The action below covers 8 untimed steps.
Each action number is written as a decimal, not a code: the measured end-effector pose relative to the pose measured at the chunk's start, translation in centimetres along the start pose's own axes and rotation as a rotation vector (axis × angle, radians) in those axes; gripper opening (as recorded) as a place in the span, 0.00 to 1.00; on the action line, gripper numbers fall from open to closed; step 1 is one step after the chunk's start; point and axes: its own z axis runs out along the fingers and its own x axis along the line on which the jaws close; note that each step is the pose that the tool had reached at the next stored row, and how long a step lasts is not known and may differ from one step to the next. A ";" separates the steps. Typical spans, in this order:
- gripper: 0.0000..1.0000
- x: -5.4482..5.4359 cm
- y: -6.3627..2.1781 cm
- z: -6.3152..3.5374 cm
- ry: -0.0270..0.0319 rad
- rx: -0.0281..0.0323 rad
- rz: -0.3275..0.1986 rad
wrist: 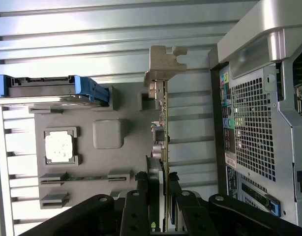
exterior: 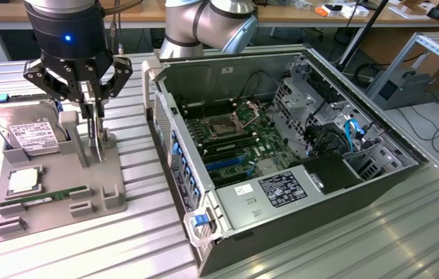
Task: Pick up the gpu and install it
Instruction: 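Pick up the gpu and move the gpu toward the slot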
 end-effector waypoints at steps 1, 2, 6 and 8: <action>0.27 0.0 0.00 -0.03 0.0000 0.0000 0.000; 0.27 0.0 0.00 -0.07 0.0000 0.0000 0.000; 0.27 0.0 0.01 -0.20 0.0000 -0.0001 0.000; 0.27 0.0 0.01 -0.30 0.0000 0.0000 0.000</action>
